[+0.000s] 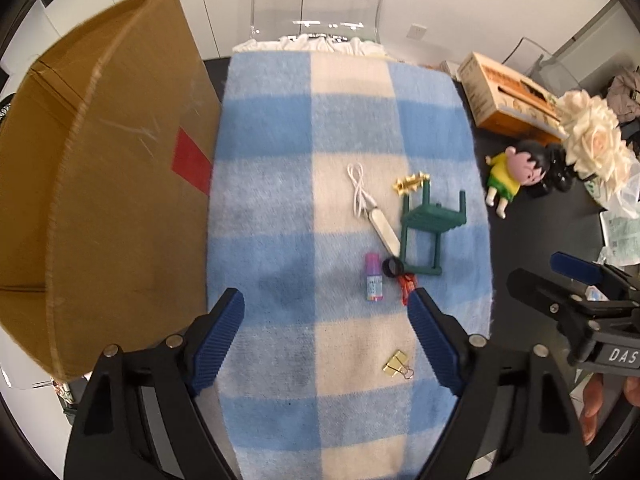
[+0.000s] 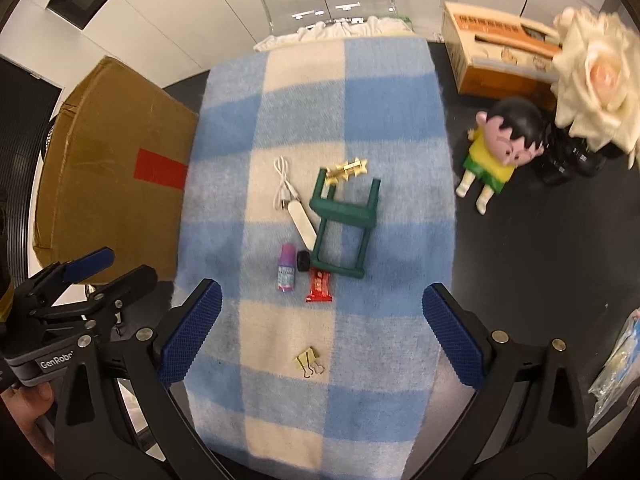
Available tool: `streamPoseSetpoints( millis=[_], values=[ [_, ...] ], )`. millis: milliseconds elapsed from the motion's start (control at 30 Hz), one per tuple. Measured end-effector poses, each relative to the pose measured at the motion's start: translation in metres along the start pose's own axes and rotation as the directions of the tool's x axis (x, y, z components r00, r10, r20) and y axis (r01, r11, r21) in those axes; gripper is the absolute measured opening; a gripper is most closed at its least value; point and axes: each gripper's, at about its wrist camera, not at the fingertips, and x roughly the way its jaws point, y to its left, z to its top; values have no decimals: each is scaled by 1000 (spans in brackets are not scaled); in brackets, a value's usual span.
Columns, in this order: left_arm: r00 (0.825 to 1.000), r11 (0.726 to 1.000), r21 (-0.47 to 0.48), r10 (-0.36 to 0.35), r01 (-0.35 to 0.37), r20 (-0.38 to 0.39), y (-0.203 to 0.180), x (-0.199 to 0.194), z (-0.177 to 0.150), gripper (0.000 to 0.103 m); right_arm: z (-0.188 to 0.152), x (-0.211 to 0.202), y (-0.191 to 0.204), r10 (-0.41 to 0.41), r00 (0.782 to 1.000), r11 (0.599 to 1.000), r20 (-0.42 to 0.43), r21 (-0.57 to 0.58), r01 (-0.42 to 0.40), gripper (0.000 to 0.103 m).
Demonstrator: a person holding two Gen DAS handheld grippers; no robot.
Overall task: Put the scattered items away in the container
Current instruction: 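Move both open tools back over the blanket items, then grasp the green toy chair leg with the right tool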
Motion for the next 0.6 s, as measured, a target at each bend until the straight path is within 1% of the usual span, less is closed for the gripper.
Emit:
streamPoseSetpoints(
  millis=[67,200,367,433,500,567,600],
  values=[
    [1000,1000,9,-12,12,-14,-3,7,-3,80,-4,6,-3,6,1000,1000,-9,2,-6,101],
    [999,1000,19,-17,18,-38,-10,22,-9,80,-11,21,-10,34,999,999,-32,21,-33,101],
    [998,999,25,-24,26,-65,-18,40,-15,80,-17,37,-17,46,997,998,-63,42,-43,99],
    [996,999,18,-32,34,-81,-20,49,-16,77,-19,44,-21,49,996,998,-72,49,-45,98],
    [995,999,18,-39,40,-91,-22,54,-18,68,-20,49,-25,59,995,997,-80,58,-54,97],
    [994,999,25,-42,45,-102,-24,60,-19,62,-21,55,-29,69,994,996,-89,67,-63,91],
    [993,999,25,-41,44,-108,-25,63,-19,62,-22,57,-30,73,993,995,-91,68,-67,89]
  ],
)
